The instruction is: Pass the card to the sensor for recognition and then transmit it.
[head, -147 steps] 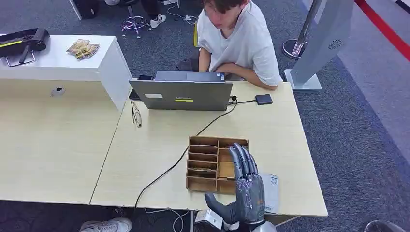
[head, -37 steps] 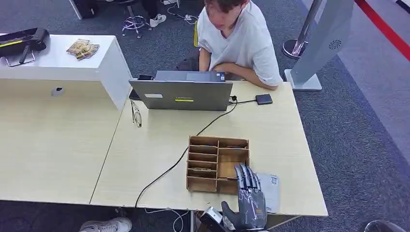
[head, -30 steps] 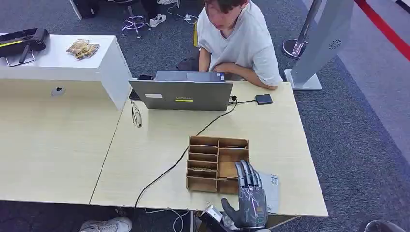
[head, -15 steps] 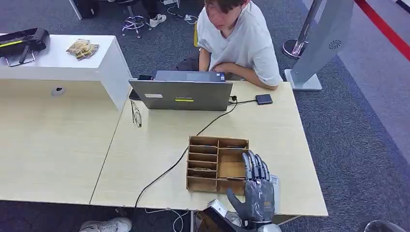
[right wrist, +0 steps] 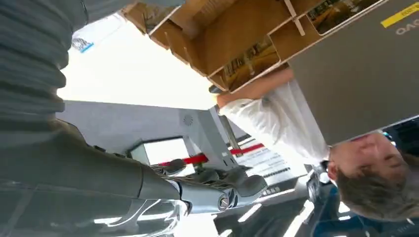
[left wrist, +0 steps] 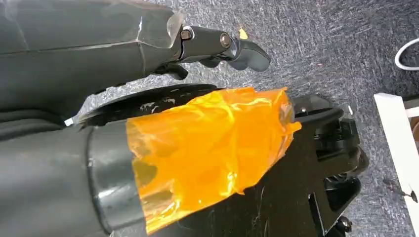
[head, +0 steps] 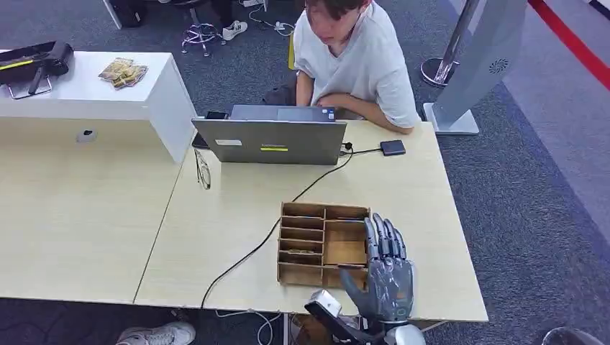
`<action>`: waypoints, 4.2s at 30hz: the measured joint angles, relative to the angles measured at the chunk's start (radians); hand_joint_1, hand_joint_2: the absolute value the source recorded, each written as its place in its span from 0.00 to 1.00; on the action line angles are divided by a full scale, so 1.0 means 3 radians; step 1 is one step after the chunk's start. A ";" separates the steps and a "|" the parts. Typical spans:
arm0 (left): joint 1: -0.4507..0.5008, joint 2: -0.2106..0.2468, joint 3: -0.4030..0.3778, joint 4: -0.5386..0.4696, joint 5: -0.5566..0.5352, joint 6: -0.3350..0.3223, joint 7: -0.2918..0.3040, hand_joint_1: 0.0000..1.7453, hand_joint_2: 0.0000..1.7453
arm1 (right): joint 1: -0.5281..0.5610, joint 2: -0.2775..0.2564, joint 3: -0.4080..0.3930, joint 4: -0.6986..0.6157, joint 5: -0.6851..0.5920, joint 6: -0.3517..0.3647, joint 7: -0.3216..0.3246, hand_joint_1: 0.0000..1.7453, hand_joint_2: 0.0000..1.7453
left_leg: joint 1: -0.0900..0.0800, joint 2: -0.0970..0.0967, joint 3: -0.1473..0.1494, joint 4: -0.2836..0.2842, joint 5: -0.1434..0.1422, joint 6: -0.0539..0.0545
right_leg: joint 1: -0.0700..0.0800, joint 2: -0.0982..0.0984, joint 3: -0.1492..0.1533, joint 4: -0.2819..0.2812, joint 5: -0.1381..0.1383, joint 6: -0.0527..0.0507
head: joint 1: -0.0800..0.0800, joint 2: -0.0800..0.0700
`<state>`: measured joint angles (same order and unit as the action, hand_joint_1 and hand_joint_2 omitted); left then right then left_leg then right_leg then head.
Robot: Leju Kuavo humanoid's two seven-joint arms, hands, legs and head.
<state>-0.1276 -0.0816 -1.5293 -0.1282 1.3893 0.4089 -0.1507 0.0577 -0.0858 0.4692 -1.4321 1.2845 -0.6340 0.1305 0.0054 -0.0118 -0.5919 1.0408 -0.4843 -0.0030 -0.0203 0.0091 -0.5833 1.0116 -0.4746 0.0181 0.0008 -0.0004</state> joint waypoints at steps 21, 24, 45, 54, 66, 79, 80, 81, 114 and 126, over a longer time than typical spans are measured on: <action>-0.0021 0.0000 0.0000 0.0000 -0.0196 -0.0060 0.0050 0.00 0.00 | -0.0575 -0.0117 -0.0240 0.0033 0.0266 0.0530 -0.0041 0.00 1.00 | 0.0000 0.0000 0.0000 0.0001 0.0001 0.0001 | 0.0000 0.0000 0.0000 0.0000 0.0002 -0.0001 | 0.0000 0.0000; -0.0033 0.0000 0.0000 0.0000 -0.0200 -0.0064 0.0050 0.00 0.00 | -0.0630 -0.0130 -0.0238 0.0104 0.0267 0.0549 -0.0024 0.00 1.00 | 0.0000 -0.0001 0.0000 0.0001 0.0001 0.0001 | 0.0000 -0.0001 0.0001 0.0000 0.0002 0.0000 | 0.0000 0.0000; -0.0036 0.0000 0.0000 0.0000 -0.0133 -0.0055 0.0043 0.00 0.00 | -0.0698 -0.0253 -0.0175 0.0069 -0.0237 0.0886 -0.0235 0.00 1.00 | 0.0000 -0.0001 -0.0001 0.0001 0.0001 0.0001 | 0.0000 -0.0001 0.0001 0.0000 0.0002 0.0000 | 0.0000 0.0000; -0.0034 0.0000 0.0000 0.0000 -0.0123 -0.0035 0.0038 0.00 0.00 | -0.0746 -0.0277 -0.0125 0.0059 -0.0444 0.0982 -0.0304 0.00 1.00 | 0.0000 -0.0002 -0.0001 0.0001 0.0001 0.0001 | 0.0000 -0.0001 0.0001 0.0000 0.0001 0.0000 | 0.0000 0.0000; -0.0033 0.0000 0.0000 0.0000 -0.0107 -0.0034 0.0038 0.00 0.00 | -0.0771 -0.0289 -0.0080 0.0065 -0.0471 0.1006 -0.0304 0.24 1.00 | 0.0000 -0.0002 -0.0001 0.0000 0.0001 0.0001 | 0.0000 -0.0001 0.0001 0.0000 0.0001 0.0000 | 0.0000 0.0000; -0.0032 0.0000 0.0000 0.0000 -0.0094 -0.0036 0.0032 0.00 0.00 | -0.0786 -0.0289 -0.0056 0.0111 -0.0472 0.1015 -0.0304 0.17 1.00 | 0.0000 -0.0002 -0.0001 0.0001 0.0001 0.0001 | 0.0000 -0.0002 0.0000 0.0000 0.0001 0.0000 | 0.0000 0.0000; -0.0031 0.0000 0.0000 0.0000 -0.0094 -0.0036 0.0032 0.00 0.00 | -0.0790 -0.0289 -0.0055 0.0116 -0.0471 0.1016 -0.0303 0.17 1.00 | 0.0000 -0.0002 -0.0001 0.0001 0.0001 0.0001 | 0.0000 -0.0002 0.0000 0.0000 0.0001 0.0000 | 0.0000 0.0000; -0.0031 0.0000 0.0000 0.0000 -0.0093 -0.0036 0.0032 0.00 0.00 | -0.0794 -0.0289 -0.0053 0.0121 -0.0472 0.1017 -0.0303 0.15 1.00 | 0.0000 -0.0002 -0.0001 0.0001 0.0001 0.0001 | 0.0000 -0.0002 0.0000 0.0000 0.0001 0.0000 | 0.0000 0.0000; -0.0031 0.0000 0.0000 0.0000 -0.0074 -0.0037 0.0032 0.00 0.00 | -0.0819 -0.0290 0.0017 0.0275 -0.0373 0.1067 -0.0221 0.33 1.00 | 0.0000 -0.0002 -0.0001 0.0001 0.0001 0.0001 | 0.0000 -0.0002 0.0000 0.0000 0.0001 0.0000 | 0.0000 0.0000; -0.0031 0.0000 0.0000 0.0000 -0.0074 -0.0037 0.0032 0.00 0.00 | -0.0827 -0.0290 0.0032 0.0299 -0.0360 0.1077 -0.0201 0.27 1.00 | 0.0000 -0.0002 -0.0001 0.0001 0.0001 0.0001 | 0.0000 -0.0002 0.0000 0.0000 0.0001 0.0000 | 0.0000 0.0000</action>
<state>-0.1368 -0.0816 -1.5293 -0.1282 1.3672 0.3979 -0.1411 -0.1904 -0.1728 0.4787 -1.3424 1.1764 -0.3109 0.0702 0.0053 -0.0122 -0.5923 1.0409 -0.4841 -0.0027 -0.0203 0.0086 -0.5832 1.0116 -0.4742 0.0180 0.0008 -0.0004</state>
